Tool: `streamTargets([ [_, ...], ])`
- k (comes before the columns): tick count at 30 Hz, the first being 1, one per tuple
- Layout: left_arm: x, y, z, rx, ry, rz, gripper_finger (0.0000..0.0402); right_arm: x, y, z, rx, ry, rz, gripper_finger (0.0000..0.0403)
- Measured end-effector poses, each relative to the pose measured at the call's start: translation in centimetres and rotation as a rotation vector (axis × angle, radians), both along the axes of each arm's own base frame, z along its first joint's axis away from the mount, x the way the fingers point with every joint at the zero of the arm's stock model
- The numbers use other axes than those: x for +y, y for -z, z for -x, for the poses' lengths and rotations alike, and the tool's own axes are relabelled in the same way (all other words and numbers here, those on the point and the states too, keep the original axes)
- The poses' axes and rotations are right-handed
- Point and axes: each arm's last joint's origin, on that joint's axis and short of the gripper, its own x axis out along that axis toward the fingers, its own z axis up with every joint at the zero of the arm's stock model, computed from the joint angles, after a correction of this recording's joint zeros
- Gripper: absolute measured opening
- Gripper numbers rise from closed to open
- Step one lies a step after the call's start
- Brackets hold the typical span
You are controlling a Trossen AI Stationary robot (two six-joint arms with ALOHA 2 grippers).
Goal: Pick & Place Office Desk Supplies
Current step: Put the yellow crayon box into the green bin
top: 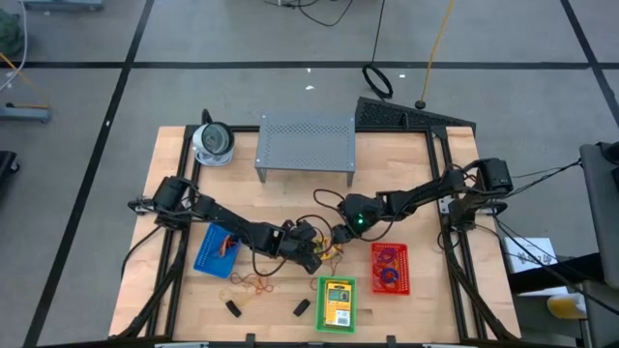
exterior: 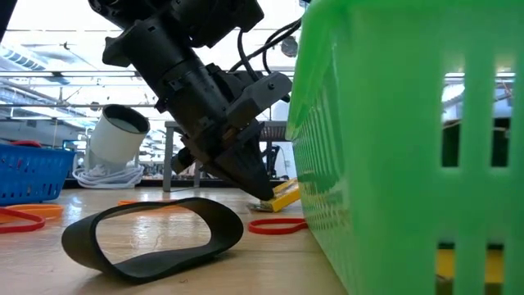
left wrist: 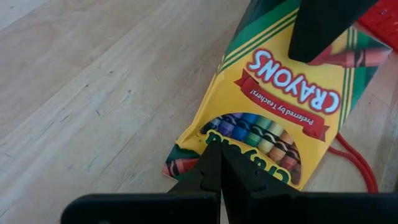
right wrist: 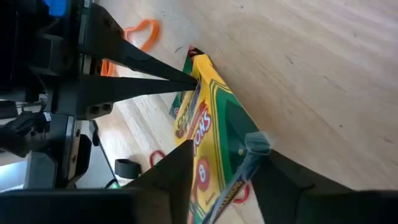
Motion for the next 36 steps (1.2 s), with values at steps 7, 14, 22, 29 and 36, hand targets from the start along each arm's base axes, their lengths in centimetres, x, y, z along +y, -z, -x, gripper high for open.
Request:
streamTargets([
  [7,0.1,-1.4,0.1,-0.039,0.012,-0.026,0.0002,0.2,-0.3,-0.2,-0.036,-0.018,0.017,0.0041],
  [14,0.3,-3.7,0.4,-0.082,0.062,-0.088,0.0048,0.3,-0.5,-0.3,-0.078,-0.05,0.035,0.0024],
  [22,0.5,-8.0,1.1,-0.189,0.105,-0.071,0.0129,0.5,-0.8,-0.5,-0.139,-0.117,0.034,0.0024],
  [29,0.1,-13.2,3.0,-0.31,0.203,-0.112,0.0149,0.5,-1.4,-0.7,-0.23,-0.178,0.084,0.0024],
  [36,-0.2,-16.2,6.4,-0.278,0.2,-0.143,0.0149,-0.2,-4.9,-0.2,-0.446,-0.224,0.262,0.0024],
])
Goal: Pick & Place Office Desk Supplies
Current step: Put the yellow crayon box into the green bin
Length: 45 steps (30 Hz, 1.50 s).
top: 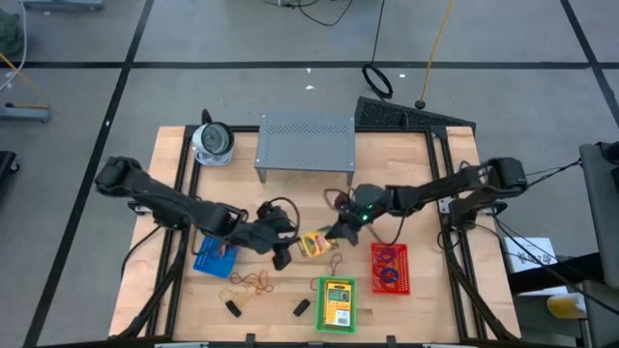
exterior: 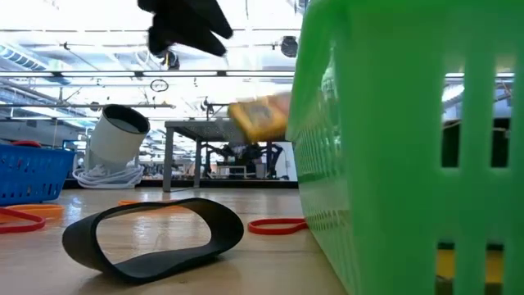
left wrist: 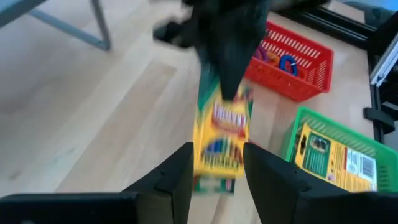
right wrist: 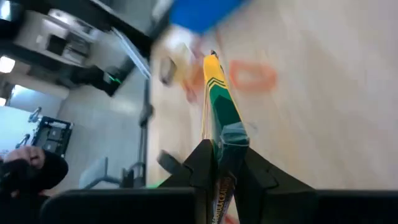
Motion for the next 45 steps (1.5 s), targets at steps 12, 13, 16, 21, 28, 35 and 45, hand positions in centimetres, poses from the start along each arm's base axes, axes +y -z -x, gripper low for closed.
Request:
streamTargets([
  [12,-1.0,-2.8,4.4,0.009,-0.007,0.068,0.015,1.9,-6.9,4.4,-0.192,-0.224,0.041,0.0024],
  [13,-1.1,-3.0,4.6,0.005,-0.001,0.072,0.015,2.4,-7.0,4.7,-0.185,-0.243,0.039,0.0024],
  [16,-1.2,-3.8,5.3,-0.02,0.022,0.093,0.015,3.8,-7.0,5.4,-0.146,-0.313,0.022,0.0024],
  [21,-1.2,-4.8,6.1,-0.056,0.04,0.117,0.015,5.5,-6.1,5.7,-0.063,-0.372,-0.017,0.0024],
  [28,-1.2,-4.8,6.1,-0.06,0.04,0.11,0.015,6.7,-3.9,4.8,0.052,-0.391,-0.044,0.0024],
  [35,-1.0,-4.8,6.0,-0.06,0.034,0.104,0.015,8.1,-2.0,3.3,0.085,-0.443,-0.136,0.0024],
  [45,-0.9,-4.8,6.0,-0.06,0.038,0.085,0.015,8.9,0.4,2.2,0.141,-0.469,-0.191,0.0024],
])
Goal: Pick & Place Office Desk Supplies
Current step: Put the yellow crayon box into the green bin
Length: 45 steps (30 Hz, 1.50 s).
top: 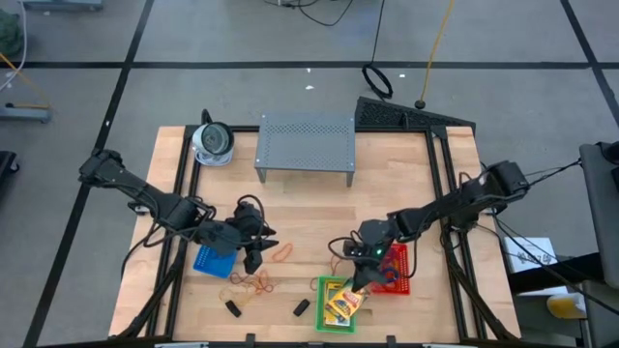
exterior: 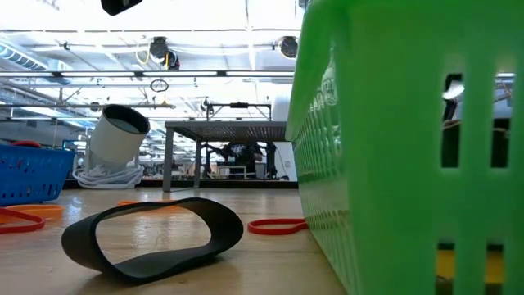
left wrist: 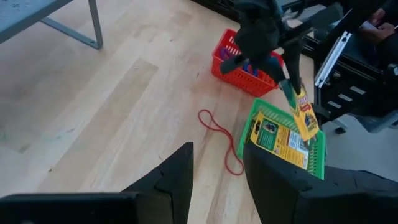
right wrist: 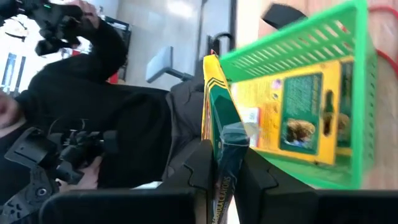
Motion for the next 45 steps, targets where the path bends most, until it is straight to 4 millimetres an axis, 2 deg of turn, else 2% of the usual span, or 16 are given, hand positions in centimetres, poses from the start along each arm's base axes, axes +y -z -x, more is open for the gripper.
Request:
streamTargets([
  [12,0.1,0.0,0.0,-0.006,-0.015,-0.014,0.015,0.5,2.4,-1.3,0.034,-0.001,-0.052,0.0024],
  [26,0.1,0.0,0.0,-0.009,-0.017,-0.027,0.015,0.6,2.2,-1.8,0.02,0.013,-0.019,0.0025],
  [35,0.1,0.0,0.0,-0.009,-0.018,-0.026,0.015,0.6,2.2,-1.7,0.039,0.021,-0.023,0.0129],
  [39,0.1,0.0,0.0,-0.009,-0.018,-0.026,0.015,0.6,2.3,-1.7,0.049,0.02,-0.021,0.0137],
  [45,0.1,0.0,0.0,-0.009,-0.018,-0.026,0.015,0.9,2.3,-1.5,0.075,-0.011,-0.041,0.0126],
])
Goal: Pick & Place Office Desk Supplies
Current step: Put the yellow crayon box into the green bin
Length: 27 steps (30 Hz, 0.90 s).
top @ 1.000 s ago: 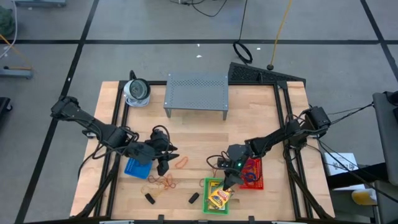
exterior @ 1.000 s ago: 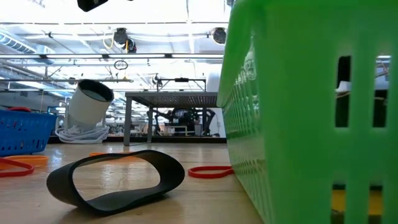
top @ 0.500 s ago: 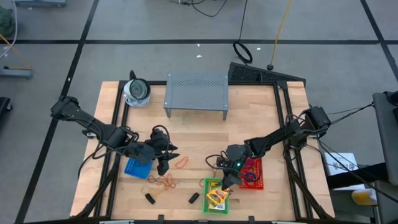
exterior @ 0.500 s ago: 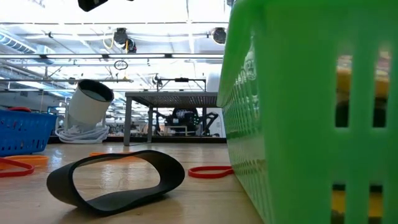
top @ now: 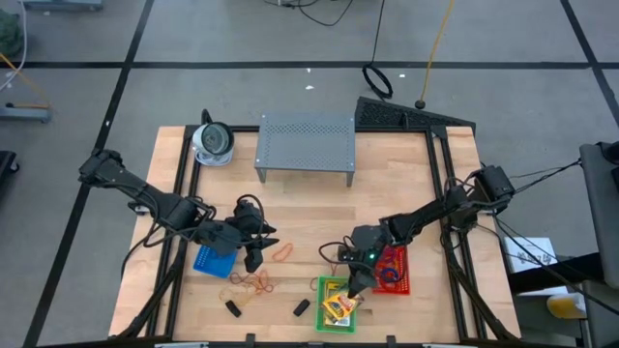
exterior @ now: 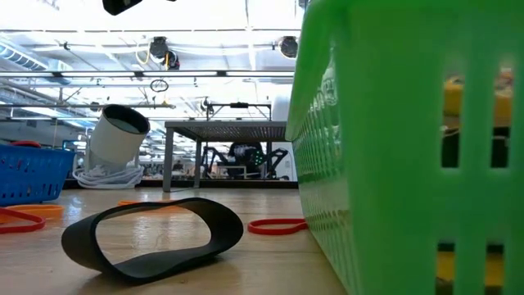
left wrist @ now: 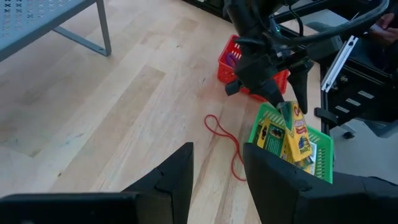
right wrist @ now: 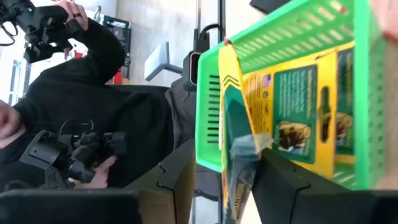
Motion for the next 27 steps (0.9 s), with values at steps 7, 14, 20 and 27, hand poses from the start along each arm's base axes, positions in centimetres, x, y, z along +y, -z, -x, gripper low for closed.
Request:
streamTargets([
  [7,0.0,0.0,0.0,-0.005,-0.013,-0.009,0.015,0.9,0.0,0.3,0.023,0.004,-0.002,0.0125],
  [14,0.5,0.0,-0.2,-0.005,-0.026,-0.016,0.015,1.0,0.1,0.3,0.018,0.033,0.013,0.0125],
  [20,0.7,0.0,-0.3,-0.005,-0.032,-0.019,0.015,0.3,0.1,0.0,0.015,0.06,0.017,0.0126],
  [27,0.7,0.0,-0.3,-0.005,-0.031,-0.02,0.015,0.1,-0.4,-0.5,-0.016,0.085,0.019,0.0129],
])
